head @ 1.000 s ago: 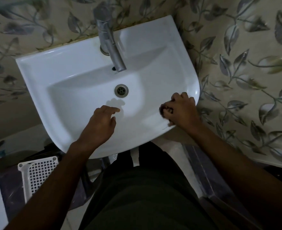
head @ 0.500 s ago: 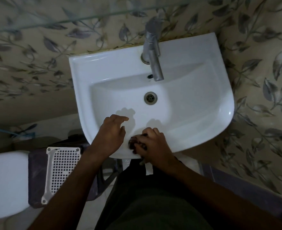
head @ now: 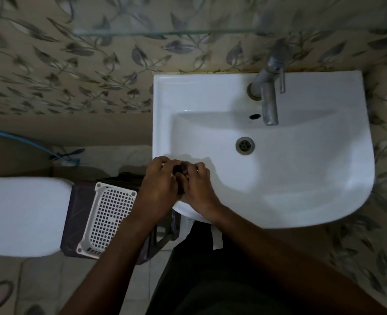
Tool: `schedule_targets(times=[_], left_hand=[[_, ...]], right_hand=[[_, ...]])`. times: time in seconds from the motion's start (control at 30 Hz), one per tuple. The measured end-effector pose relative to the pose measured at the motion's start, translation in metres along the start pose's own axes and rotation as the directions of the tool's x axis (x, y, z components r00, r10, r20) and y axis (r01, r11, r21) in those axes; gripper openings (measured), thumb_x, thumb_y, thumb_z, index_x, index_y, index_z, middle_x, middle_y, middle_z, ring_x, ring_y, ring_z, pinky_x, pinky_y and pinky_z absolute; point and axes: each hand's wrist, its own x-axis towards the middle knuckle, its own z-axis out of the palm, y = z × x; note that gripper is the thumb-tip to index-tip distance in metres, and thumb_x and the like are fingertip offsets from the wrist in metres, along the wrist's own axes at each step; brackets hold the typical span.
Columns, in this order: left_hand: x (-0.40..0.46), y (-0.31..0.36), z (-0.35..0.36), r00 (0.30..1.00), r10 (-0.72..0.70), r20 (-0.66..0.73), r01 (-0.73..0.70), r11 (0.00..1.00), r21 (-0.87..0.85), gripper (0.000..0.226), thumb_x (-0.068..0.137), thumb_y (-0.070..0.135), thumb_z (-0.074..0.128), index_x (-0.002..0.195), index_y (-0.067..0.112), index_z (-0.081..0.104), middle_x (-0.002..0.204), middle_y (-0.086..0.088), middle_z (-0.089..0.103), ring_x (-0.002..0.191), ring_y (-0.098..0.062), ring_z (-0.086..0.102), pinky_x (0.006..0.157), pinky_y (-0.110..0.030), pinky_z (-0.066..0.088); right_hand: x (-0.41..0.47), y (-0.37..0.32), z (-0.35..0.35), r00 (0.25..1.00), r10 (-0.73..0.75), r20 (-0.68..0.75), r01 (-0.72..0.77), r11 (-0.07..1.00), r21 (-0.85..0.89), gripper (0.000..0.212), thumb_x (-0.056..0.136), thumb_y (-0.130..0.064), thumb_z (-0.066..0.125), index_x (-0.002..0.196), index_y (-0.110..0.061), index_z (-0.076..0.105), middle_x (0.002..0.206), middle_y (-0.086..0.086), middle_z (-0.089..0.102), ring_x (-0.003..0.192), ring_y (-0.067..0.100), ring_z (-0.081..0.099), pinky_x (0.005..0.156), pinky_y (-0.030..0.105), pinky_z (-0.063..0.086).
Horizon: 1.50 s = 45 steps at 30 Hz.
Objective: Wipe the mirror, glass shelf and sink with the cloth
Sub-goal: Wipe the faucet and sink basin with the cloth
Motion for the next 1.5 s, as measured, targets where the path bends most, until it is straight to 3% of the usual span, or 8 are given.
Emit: schedule_targets(times=[0.23,0.3,0.53,0.83,1.07,1.27,1.4,1.5], left_hand=[[0.003,-0.013,-0.008,0.998,-0.045,-0.039,0.045,0.999,-0.006,0.049,0.090,-0.003,0.054,0.136,0.013,0.052,0.136,-0.006,0.044,0.131,-0.018,0.042,0.105,-0.018,0.030],[0.007,-0.013,-0.009,0.999,-0.032,-0.040,0.032,0.999,-0.003,0.048,0.090,-0.003,0.054,0.135,0.013,0.053,0.135,-0.005,0.045,0.129,-0.017,0.043,0.104,-0.017,0.030],[0.023,-0.011,-0.013,0.999,-0.018,-0.047,0.018,1.000,0.007,0.051,0.087,-0.003,0.058,0.136,0.008,0.050,0.132,-0.010,0.047,0.121,-0.017,0.044,0.100,0.000,0.022],[0.056,-0.016,-0.019,0.997,-0.050,-0.057,0.049,0.999,-0.008,0.052,0.088,0.004,0.059,0.139,0.012,0.049,0.137,-0.010,0.045,0.130,-0.023,0.041,0.107,-0.022,0.028],[0.069,-0.020,-0.024,0.998,-0.006,-0.056,0.006,1.000,-0.008,0.049,0.090,0.006,0.060,0.137,0.013,0.050,0.133,-0.008,0.047,0.123,-0.024,0.047,0.104,-0.035,0.042],[0.073,-0.020,-0.023,0.999,-0.015,-0.042,0.014,1.000,-0.009,0.049,0.088,0.005,0.060,0.135,0.015,0.051,0.132,-0.008,0.047,0.118,-0.024,0.049,0.103,-0.042,0.045],[0.076,-0.017,-0.017,0.999,0.034,-0.016,-0.034,0.999,0.013,0.051,0.086,0.000,0.061,0.135,0.013,0.052,0.131,-0.009,0.050,0.116,-0.026,0.050,0.102,-0.035,0.042],[0.080,-0.015,-0.011,0.998,0.070,-0.003,-0.070,0.998,0.010,0.052,0.085,-0.001,0.063,0.133,0.016,0.054,0.126,-0.002,0.050,0.111,-0.028,0.053,0.101,-0.043,0.045]], right_hand=[[-0.035,0.013,-0.016,0.989,-0.143,0.048,0.146,0.987,-0.069,0.070,0.090,-0.060,0.030,0.135,-0.009,0.049,0.126,0.011,0.043,0.113,0.023,0.040,0.098,0.036,0.041],[-0.016,0.008,-0.008,0.989,-0.147,0.027,0.148,0.987,-0.057,0.055,0.100,-0.045,0.045,0.144,-0.012,0.043,0.129,0.010,0.040,0.116,0.023,0.039,0.102,0.037,0.041],[0.086,-0.042,-0.010,0.927,0.095,-0.364,0.010,0.961,0.277,0.036,0.100,-0.021,0.056,0.130,-0.002,0.044,0.128,0.018,0.044,0.119,0.029,0.042,0.100,0.045,0.043],[0.048,-0.011,0.022,0.944,-0.033,-0.328,0.104,0.974,0.202,0.037,0.092,-0.021,0.070,0.114,-0.006,0.044,0.114,0.012,0.043,0.105,0.025,0.046,0.084,0.036,0.049],[0.105,-0.045,-0.009,0.877,0.189,-0.442,-0.006,0.924,0.383,0.029,0.102,-0.028,0.054,0.115,-0.003,0.046,0.122,0.016,0.044,0.115,0.029,0.042,0.097,0.048,0.043],[0.064,-0.023,0.022,0.881,-0.021,-0.473,0.144,0.963,0.227,0.022,0.101,-0.022,0.049,0.116,-0.010,0.039,0.115,0.016,0.042,0.106,0.028,0.043,0.088,0.049,0.048],[0.118,-0.036,0.004,0.809,0.204,-0.551,-0.028,0.950,0.311,0.023,0.100,-0.022,0.054,0.111,-0.002,0.048,0.115,0.021,0.047,0.107,0.035,0.046,0.091,0.052,0.045],[0.131,-0.019,0.011,0.743,0.095,-0.662,-0.031,0.994,0.108,0.020,0.099,-0.024,0.054,0.106,-0.007,0.044,0.106,0.022,0.052,0.098,0.037,0.051,0.085,0.052,0.049]])
